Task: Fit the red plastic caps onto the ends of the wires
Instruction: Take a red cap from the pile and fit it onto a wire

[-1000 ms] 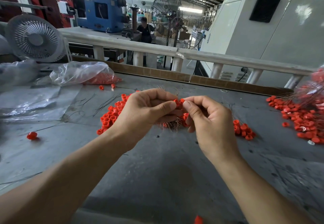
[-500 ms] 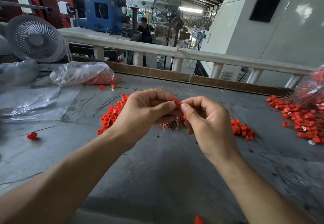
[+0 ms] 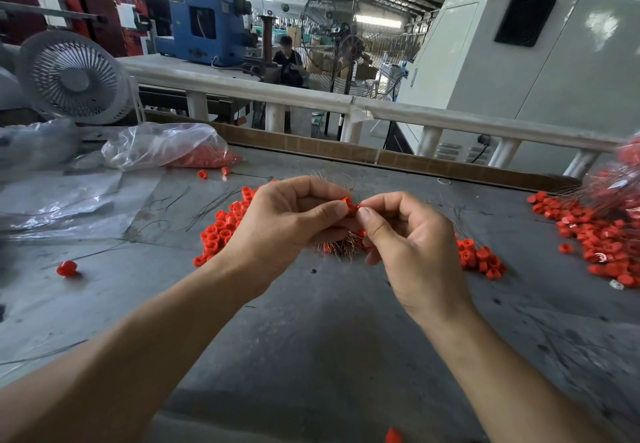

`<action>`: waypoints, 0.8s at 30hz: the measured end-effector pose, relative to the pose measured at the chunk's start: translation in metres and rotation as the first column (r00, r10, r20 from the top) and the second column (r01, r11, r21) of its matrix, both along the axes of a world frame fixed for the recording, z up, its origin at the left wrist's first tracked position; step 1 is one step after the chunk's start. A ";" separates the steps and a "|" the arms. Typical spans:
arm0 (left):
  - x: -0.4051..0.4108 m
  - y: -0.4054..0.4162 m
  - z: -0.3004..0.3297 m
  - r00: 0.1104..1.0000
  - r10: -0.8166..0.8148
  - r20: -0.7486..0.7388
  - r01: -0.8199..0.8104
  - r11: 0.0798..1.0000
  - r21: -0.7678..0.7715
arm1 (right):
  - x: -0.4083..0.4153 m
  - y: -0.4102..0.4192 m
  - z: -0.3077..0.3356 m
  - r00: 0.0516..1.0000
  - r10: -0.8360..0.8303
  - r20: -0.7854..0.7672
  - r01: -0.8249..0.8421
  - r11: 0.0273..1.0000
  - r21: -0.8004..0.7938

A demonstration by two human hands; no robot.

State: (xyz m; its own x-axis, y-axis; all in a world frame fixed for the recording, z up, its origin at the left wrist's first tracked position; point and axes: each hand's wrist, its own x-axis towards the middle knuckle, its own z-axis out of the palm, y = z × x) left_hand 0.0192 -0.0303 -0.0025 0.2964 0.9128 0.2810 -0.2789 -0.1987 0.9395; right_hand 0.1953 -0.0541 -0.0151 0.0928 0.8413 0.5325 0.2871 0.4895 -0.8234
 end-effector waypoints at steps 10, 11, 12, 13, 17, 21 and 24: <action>0.000 0.000 0.000 1.000 -0.003 0.010 0.003 1.000 -0.006 | -0.001 -0.001 0.000 1.000 -0.002 -0.028 0.004 0.999 0.044; 0.001 0.000 0.000 1.000 -0.004 0.006 0.004 1.000 -0.006 | -0.002 -0.001 0.001 1.000 -0.006 -0.025 0.007 0.999 0.051; 0.001 0.000 0.000 1.000 -0.005 0.005 0.005 1.000 -0.005 | -0.002 -0.002 0.001 1.000 -0.010 -0.021 0.011 0.998 0.056; 0.001 0.000 0.000 1.000 -0.006 0.003 0.006 1.000 -0.004 | -0.002 -0.002 0.001 1.000 -0.015 -0.017 0.016 0.998 0.059; 0.002 0.000 0.001 1.000 -0.014 -0.006 0.014 1.000 -0.001 | -0.004 -0.002 0.000 0.999 -0.036 0.012 0.035 0.997 0.074; 0.002 0.000 0.001 1.000 -0.011 -0.004 0.011 1.000 -0.003 | -0.004 -0.004 0.001 0.996 -0.053 0.067 0.045 0.993 0.106; 0.001 0.000 0.000 1.000 -0.010 -0.013 0.010 1.000 -0.003 | -0.004 -0.005 0.003 0.993 -0.058 0.102 0.045 0.991 0.128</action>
